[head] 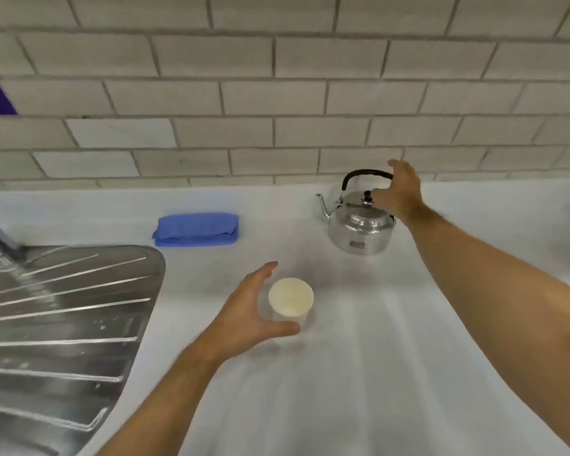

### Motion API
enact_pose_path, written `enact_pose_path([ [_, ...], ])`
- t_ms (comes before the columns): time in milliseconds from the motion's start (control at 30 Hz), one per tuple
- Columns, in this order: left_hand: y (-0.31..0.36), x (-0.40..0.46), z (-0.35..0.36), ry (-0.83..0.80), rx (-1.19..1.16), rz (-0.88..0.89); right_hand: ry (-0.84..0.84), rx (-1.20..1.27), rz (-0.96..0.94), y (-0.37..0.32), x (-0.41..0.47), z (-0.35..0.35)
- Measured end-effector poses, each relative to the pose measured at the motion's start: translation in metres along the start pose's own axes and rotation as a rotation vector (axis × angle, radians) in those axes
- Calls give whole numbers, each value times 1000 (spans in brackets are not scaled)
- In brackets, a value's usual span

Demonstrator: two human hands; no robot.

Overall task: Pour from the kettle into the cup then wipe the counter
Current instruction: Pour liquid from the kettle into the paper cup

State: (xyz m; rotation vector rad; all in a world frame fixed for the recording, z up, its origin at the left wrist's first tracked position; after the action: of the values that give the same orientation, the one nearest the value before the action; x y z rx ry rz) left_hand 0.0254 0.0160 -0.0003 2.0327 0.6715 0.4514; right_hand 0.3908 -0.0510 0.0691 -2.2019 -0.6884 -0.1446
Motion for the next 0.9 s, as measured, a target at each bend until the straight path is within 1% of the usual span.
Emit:
enact_pose_path([
  [100,-13,1,18,-14,-90,-91,-15,63,136,15,9,10],
  [133,-20,0,24,-10,-125,-108,-10,84,151,18,10,13],
  [233,-29,-1,35,46,-197,-138,80,134,132,26,18,18],
  [300,-30,-1,38,80,-212,-156,84,176,102,28,22,15],
  [433,-34,2,42,147,-241,-185,-14,288,83,32,20,11],
  [567,-38,-1,48,188,-276,-205,-88,356,167,29,15,8],
  [700,-36,-2,50,219,-275,-216,-117,438,212,25,8,3],
  [800,-35,-2,51,224,-273,-223,-151,460,203,22,-2,-8],
  [900,-33,-2,49,236,-260,-219,-197,476,155,14,-11,-21],
])
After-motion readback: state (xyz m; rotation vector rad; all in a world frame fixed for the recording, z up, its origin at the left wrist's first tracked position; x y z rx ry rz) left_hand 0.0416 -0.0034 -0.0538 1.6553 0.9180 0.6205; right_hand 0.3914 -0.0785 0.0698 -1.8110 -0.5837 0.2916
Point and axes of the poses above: each hand's wrist, its own x-axis towards the middle knuckle, its own z-axis out of the palm, y = z × x, the point moved 3 cm from there along x, towards the middle knuckle, and after that the axes turned 7 degrees about y, right-handed, at the moved point
